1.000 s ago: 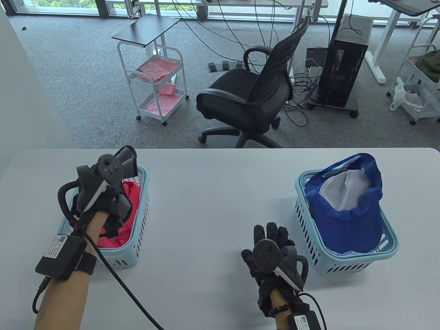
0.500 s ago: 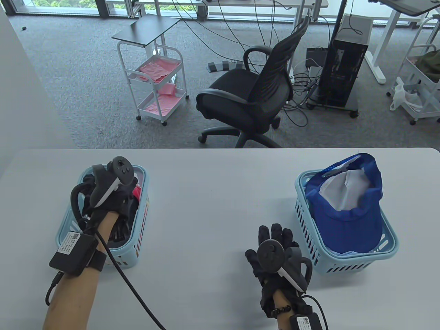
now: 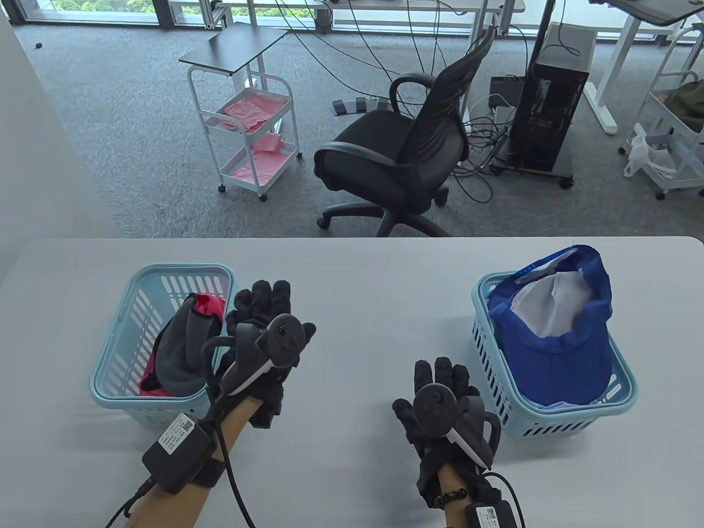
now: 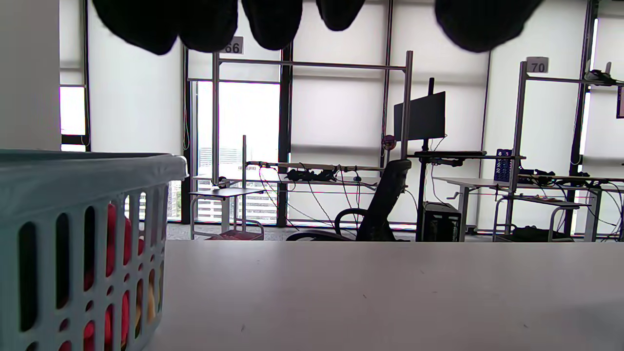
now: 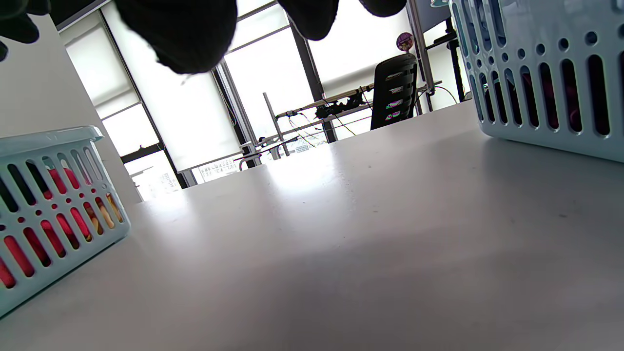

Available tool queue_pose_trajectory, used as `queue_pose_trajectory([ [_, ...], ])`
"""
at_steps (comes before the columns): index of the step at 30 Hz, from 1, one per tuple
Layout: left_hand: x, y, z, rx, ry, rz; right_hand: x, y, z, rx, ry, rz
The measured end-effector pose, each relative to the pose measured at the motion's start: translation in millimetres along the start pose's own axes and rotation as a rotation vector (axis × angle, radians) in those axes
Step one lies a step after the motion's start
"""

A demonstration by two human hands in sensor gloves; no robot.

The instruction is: Sort apparel and towels into hand baskets

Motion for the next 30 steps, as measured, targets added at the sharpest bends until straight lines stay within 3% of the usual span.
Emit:
queue_pose_trajectory([
  [5, -44.9, 23.0, 9.4, -0.028, 0.056, -0.127, 1.4, -0.4, 1.4, -0.009, 0.003, 0.009],
  [9, -68.5, 34.2, 19.4, -0.099, -0.035, -0.193, 5.1, -0.7, 2.7, -0.016, 0.019, 0.024],
  [19, -78.5, 37.7, 21.3, -0.093, -0.045, -0.194, 2.5, 1.1, -0.4, -0.019, 0.020, 0.004],
  [30, -72.4, 38.1, 19.8, -0.082, -0.061, -0.152, 3.9, -3.0, -1.6, -0.012, -0.006, 0.022],
])
Point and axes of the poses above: the tracker on the back of each hand, its own z axis roughly to the thumb side, its own y axis roughly from the fingertips to the wrist, x = y × z, the point moved 4 cm from there along -y, roughly from the wrist to the fingertips, and after that the axes turned 6 degrees about -y, right-handed, at the moved point
